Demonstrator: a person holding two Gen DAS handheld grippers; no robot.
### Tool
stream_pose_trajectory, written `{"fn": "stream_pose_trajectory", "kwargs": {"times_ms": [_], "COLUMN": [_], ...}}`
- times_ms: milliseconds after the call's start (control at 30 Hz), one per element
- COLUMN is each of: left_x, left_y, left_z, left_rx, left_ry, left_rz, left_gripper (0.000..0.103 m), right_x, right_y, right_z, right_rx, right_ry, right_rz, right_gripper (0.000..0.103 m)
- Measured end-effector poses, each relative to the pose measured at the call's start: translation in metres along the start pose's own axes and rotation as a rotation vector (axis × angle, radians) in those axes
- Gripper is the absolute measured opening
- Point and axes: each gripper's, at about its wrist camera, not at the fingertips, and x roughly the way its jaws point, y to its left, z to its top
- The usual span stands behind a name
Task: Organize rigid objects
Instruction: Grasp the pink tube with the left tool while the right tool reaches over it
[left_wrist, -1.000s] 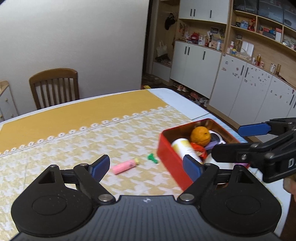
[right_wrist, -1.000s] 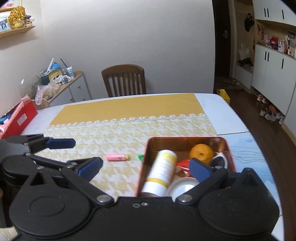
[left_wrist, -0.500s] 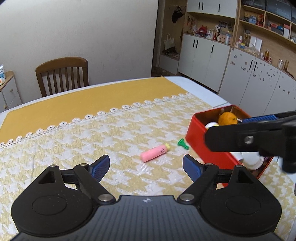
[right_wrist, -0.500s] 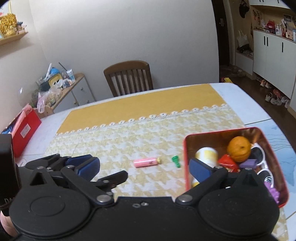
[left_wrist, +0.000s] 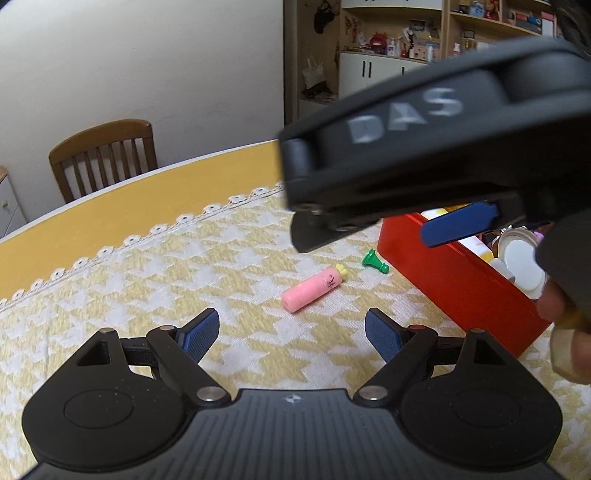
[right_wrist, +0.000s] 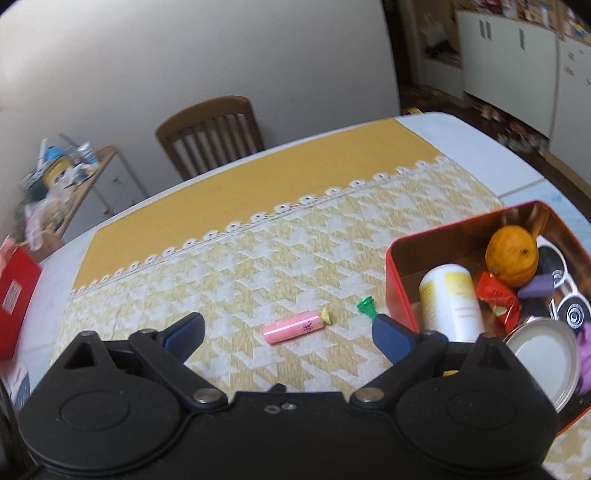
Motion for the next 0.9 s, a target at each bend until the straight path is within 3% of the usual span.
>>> {"fn": "stream_pose_trajectory", "kwargs": {"times_ms": [167,233,500,633,767,900], "left_x": [0.010,0.013,0.027,0.029,0.032,0.040], "left_y": [0.000,-0.001,0.013,0.020,0.020,0.016], "left_z": [0.005,0.006,0.004,0.000,-0.001,0.003], "left_rx": [0.005,0.019,0.002,0.045,0.087,0.107], "left_ry": [-0.010,-0.012,0.012,-0.011,-0.031,-0.033], "left_rz": [-0.010,-0.015,-0.017,-0.030,-0.044,-0.052], "left_gripper": [0.086,0.086,0.086,0.085,0.080,0.066], "right_x": [0.014,0.020,0.042,0.053,0.063,0.069], "right_y": [0.000,0.000,-0.010,-0.011,-0.009,-0.003], "right_z": [0.006,0.008,0.012,0.020,0.023,0.026], "right_rx": [0.074,0.105,0.326,0.365,0.393,0.378], "right_ry": [0.030,0.041,0.047,0.089,0.167,0.165], "right_rz": [-0.060,-0.094,-0.268,-0.287,-0.322,-0.377], "right_gripper": [0.089,0.080,0.062,0.051,0.048,0.044]}}
